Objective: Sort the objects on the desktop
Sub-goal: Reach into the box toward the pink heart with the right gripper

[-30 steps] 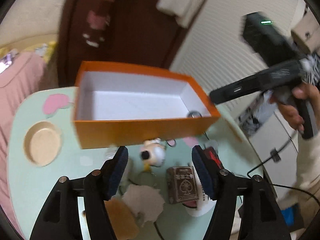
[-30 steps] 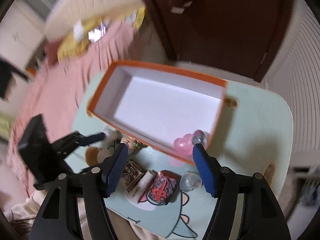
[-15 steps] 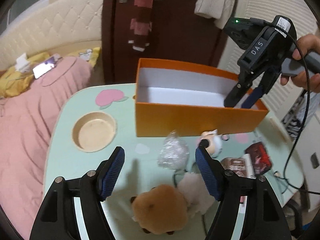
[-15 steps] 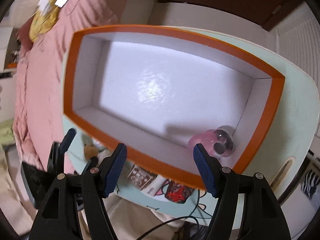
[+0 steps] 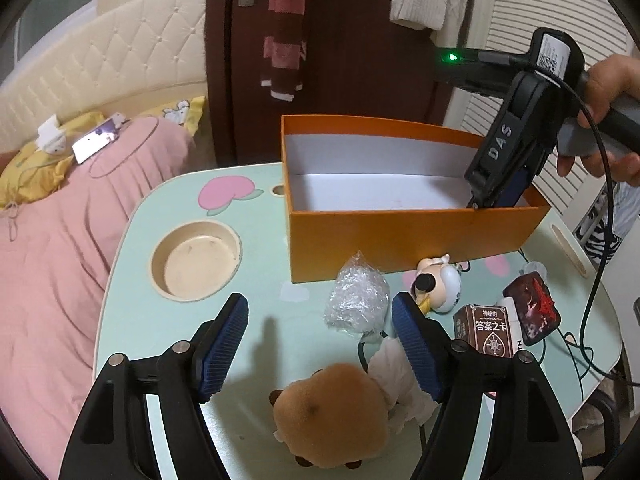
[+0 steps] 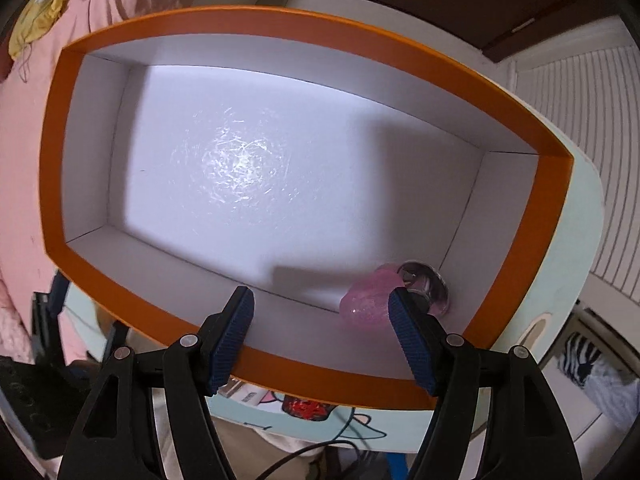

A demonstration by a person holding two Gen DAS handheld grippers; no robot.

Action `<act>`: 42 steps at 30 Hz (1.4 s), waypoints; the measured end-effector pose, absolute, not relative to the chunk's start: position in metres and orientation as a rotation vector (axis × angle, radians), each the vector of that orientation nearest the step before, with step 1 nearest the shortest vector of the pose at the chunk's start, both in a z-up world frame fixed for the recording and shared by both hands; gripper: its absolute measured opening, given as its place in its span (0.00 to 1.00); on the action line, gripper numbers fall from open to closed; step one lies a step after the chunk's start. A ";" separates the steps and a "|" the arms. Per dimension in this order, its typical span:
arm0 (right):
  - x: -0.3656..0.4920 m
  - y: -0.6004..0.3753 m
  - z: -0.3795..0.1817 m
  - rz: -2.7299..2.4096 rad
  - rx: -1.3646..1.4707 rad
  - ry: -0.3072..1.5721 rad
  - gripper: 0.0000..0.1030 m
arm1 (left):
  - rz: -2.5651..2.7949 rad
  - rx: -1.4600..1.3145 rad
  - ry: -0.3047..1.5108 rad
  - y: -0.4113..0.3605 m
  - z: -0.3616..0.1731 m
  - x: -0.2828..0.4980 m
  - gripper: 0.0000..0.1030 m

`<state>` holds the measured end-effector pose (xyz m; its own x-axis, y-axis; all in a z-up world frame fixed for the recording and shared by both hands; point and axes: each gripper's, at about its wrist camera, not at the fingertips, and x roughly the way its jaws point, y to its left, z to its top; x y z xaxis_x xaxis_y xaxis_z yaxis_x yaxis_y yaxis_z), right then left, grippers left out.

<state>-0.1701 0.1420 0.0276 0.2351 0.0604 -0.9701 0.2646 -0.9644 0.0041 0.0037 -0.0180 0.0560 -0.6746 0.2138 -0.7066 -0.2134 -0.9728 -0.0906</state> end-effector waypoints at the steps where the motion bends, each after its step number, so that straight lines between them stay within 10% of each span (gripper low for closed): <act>1: -0.169 0.139 0.027 -1.829 2.325 0.339 0.69 | 2.682 -1.129 -0.002 -0.019 0.056 0.004 0.72; 38: -0.129 0.120 -0.046 -1.672 2.358 0.404 0.68 | 2.651 -1.156 -0.050 -0.021 0.052 0.002 0.72; 41: -0.123 0.121 -0.042 -1.739 2.304 0.452 0.34 | 2.651 -1.156 -0.052 -0.021 0.052 0.001 0.73; 42: -0.121 0.120 -0.041 -1.764 2.283 0.473 0.09 | 2.651 -1.156 -0.051 -0.021 0.052 0.001 0.73</act>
